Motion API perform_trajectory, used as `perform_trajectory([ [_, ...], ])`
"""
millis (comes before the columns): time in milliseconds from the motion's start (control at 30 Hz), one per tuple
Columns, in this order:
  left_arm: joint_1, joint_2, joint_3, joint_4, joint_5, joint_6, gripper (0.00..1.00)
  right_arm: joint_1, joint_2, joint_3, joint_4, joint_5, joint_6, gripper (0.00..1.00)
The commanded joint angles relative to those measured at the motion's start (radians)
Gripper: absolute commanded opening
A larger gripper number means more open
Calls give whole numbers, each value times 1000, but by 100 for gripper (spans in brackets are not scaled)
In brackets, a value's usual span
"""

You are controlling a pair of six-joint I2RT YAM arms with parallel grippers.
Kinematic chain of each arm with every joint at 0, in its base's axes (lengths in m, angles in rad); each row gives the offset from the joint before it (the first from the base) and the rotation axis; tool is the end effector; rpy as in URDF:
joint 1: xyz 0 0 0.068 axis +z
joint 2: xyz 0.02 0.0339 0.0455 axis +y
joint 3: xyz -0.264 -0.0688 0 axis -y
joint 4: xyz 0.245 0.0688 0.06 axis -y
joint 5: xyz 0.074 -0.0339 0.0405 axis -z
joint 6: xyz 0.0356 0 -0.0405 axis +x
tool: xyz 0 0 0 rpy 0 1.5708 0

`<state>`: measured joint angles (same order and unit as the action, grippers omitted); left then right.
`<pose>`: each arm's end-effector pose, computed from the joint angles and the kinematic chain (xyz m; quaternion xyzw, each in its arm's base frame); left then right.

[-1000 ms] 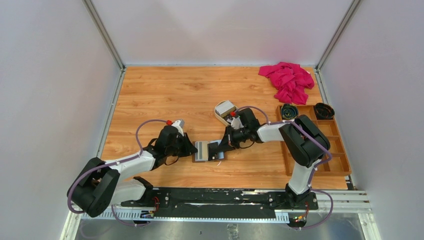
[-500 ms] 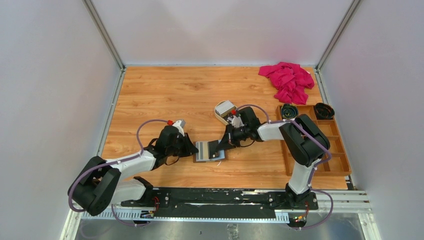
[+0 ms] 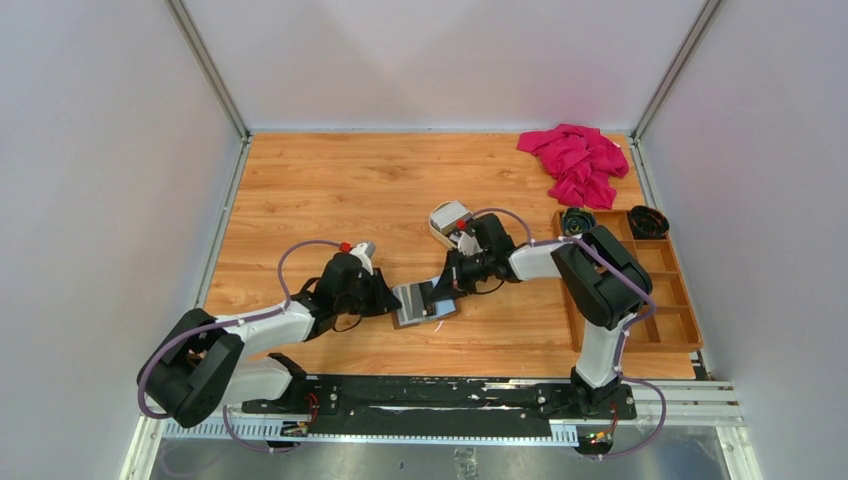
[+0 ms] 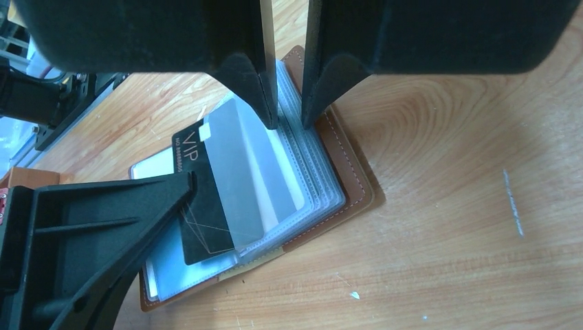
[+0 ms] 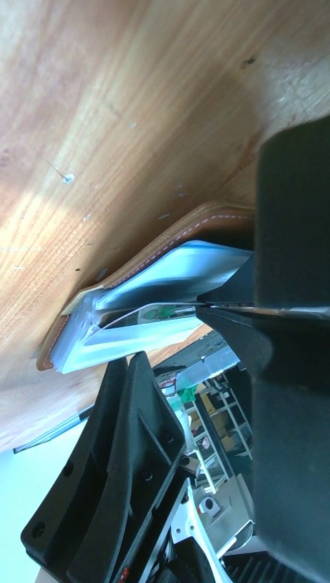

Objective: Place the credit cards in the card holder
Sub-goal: Insert the credit card into the card holder.

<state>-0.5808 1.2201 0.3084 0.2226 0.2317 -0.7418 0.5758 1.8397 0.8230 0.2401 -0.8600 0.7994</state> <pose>0.1716 -0.1224 0.1354 -0.0231 0.8994 -0.3428 0.2703 0.2700 0.2074 0.1231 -0.0667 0.8510 0.5202 0.0277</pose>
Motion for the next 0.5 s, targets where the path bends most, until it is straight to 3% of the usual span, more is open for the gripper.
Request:
perform_trajectory([
  [0, -27, 18, -25, -89, 41, -6, 21, 33, 40, 27, -18, 51, -22, 0],
  [467, -29, 5, -30, -75, 37, -10, 29, 129, 50, 155, -196, 105, -239, 0],
])
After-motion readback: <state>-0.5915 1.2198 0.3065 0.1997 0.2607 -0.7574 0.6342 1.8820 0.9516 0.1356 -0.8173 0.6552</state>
